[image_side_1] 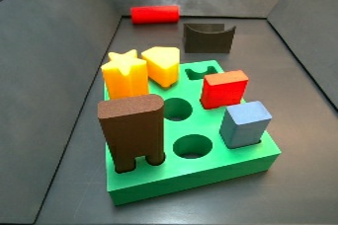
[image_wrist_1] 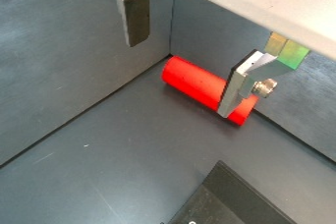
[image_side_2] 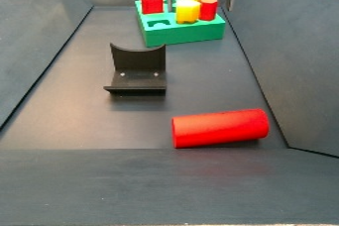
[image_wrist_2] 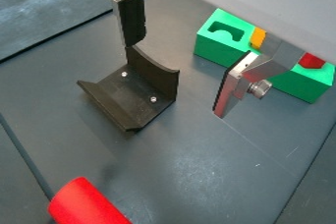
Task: Pick up the round object. Move up. Place the round object on the fixture. Regrasp the round object. Move to above the board. Insert the round object.
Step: Pick up the round object.
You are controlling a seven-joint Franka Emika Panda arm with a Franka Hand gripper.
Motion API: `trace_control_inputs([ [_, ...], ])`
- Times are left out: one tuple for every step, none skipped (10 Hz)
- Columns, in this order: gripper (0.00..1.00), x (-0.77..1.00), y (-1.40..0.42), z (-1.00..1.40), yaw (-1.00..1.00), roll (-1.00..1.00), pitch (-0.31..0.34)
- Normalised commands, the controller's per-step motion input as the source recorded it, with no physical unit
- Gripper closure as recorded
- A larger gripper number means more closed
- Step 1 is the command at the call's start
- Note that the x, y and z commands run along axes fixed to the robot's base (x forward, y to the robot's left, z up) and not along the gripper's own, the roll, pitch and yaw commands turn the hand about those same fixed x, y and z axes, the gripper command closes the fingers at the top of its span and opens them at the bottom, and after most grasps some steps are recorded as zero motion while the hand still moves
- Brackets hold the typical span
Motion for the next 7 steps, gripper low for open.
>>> trace_control_inputs([
  [0.0,-0.15,0.0,-0.06,-0.01,0.13,0.0],
  [0.0,0.05,0.07,-0.41,-0.87,0.13,0.004],
  [0.0,0.0,0.0,-0.43,-1.0,0.0,0.0],
  [0.0,0.0,0.0,-0.45,-1.0,0.0,0.0],
  [0.0,0.0,0.01,-0.47,-1.0,0.01,0.0],
  [0.0,0.0,0.11,-0.64,-0.93,0.03,0.067],
  [0.0,0.0,0.21,-0.63,-0.85,0.01,0.06],
])
